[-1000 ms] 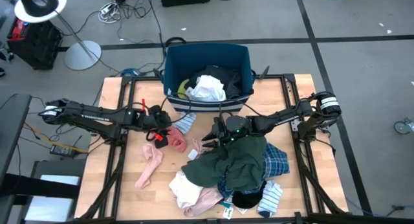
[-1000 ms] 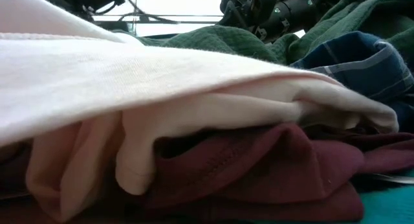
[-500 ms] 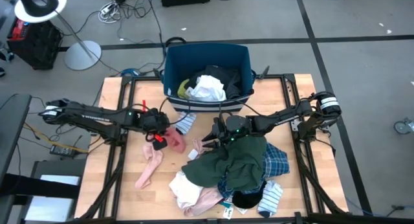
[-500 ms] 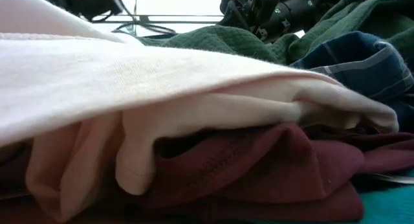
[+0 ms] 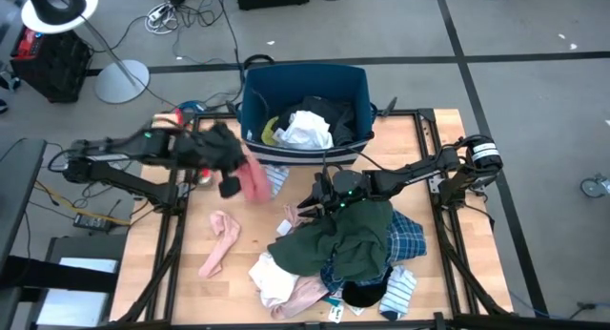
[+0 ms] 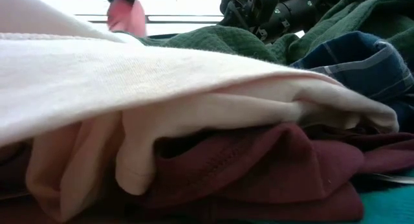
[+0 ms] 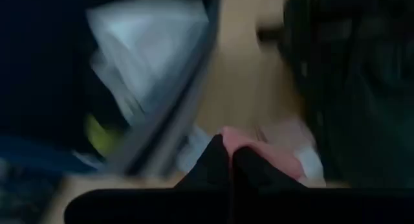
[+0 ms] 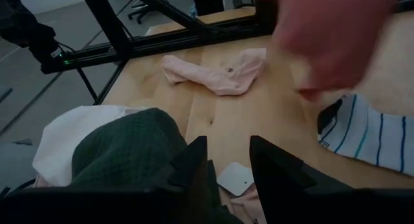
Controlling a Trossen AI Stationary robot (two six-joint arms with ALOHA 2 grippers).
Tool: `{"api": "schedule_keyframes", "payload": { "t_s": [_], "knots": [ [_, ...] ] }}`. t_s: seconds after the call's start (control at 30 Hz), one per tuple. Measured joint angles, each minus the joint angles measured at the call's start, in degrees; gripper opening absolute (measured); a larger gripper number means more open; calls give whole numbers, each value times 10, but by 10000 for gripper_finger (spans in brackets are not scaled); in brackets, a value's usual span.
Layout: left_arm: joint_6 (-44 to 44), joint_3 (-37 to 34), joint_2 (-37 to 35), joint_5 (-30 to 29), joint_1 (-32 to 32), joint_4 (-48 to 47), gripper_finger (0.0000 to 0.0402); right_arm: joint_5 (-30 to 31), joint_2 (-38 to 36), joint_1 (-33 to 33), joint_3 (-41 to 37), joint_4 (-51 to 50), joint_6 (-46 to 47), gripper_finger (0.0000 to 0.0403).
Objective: Sort clothes
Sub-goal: Put the dark pink boxer into the laundry organizer
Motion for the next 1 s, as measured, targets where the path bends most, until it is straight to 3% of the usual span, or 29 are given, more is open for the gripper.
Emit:
{"api": "schedule_keyframes", "payload": {
  "t_s": [0.17, 0.47, 0.7, 1.0],
  "knots": [
    [81, 101, 7, -48, 19, 39, 1, 0, 0, 0, 0, 0, 0, 117],
    [209, 210, 81, -15, 136, 200, 0, -1, 0, -6, 0, 1, 0, 118],
    [212, 284, 170, 7, 213, 190, 1, -15, 0, -9, 0, 0, 0, 116],
    [221, 289, 238, 22, 244, 153, 49, -16, 0, -9, 0, -8, 0, 116]
  ]
}}
